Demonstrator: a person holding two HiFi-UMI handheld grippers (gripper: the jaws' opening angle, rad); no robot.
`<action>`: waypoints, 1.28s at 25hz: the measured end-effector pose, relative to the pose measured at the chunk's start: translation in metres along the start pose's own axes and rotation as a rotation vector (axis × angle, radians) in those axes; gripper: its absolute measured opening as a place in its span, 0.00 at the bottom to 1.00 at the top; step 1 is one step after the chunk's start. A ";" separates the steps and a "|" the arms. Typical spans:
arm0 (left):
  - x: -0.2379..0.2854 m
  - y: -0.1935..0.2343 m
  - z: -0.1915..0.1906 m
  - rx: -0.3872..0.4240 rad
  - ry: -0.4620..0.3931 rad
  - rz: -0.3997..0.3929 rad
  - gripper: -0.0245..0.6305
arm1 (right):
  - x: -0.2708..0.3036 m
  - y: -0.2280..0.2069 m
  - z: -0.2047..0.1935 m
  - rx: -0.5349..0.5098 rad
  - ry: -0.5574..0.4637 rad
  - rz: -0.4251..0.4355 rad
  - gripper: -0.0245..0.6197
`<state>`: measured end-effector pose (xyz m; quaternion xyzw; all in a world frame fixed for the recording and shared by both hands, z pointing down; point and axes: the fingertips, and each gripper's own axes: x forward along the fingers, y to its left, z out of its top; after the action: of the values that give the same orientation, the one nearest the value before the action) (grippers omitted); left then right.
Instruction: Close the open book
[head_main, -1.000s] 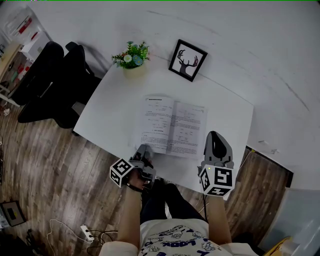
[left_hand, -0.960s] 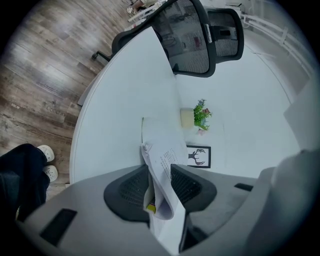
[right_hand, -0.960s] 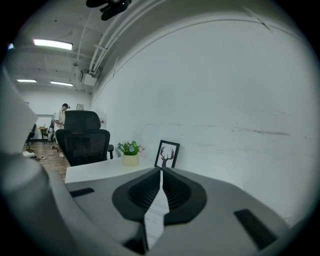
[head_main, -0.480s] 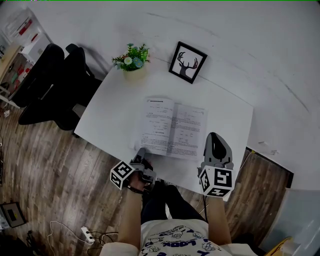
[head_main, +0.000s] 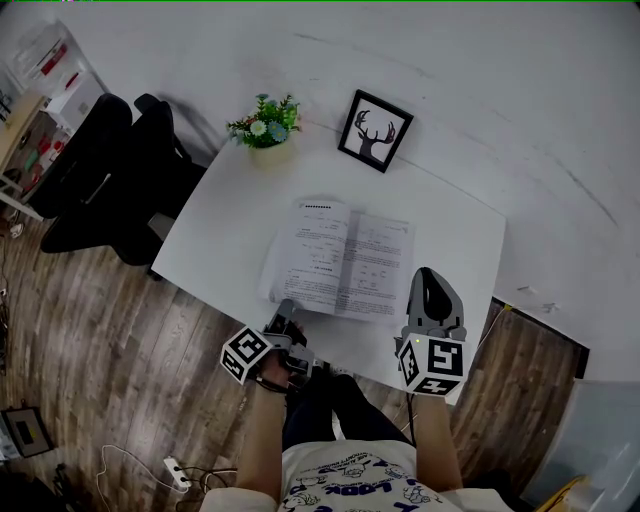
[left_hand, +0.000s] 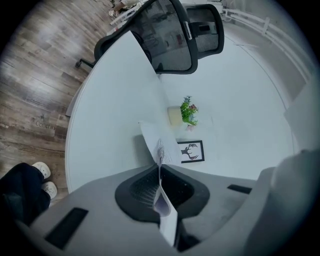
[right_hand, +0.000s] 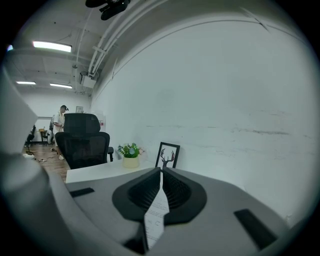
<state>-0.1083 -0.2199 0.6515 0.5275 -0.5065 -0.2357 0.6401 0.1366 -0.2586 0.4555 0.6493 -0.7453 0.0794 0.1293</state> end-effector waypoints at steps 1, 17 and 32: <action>-0.001 -0.004 0.000 0.014 0.003 -0.011 0.09 | -0.001 0.000 0.000 0.001 -0.001 -0.001 0.09; 0.013 -0.070 -0.024 0.270 0.106 -0.133 0.09 | -0.009 -0.015 0.006 0.018 -0.021 -0.031 0.09; 0.032 -0.097 -0.087 0.658 0.309 -0.172 0.08 | -0.028 -0.053 -0.001 0.054 -0.020 -0.125 0.09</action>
<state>0.0047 -0.2411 0.5816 0.7751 -0.4063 -0.0308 0.4828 0.1928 -0.2398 0.4459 0.6985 -0.7022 0.0848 0.1091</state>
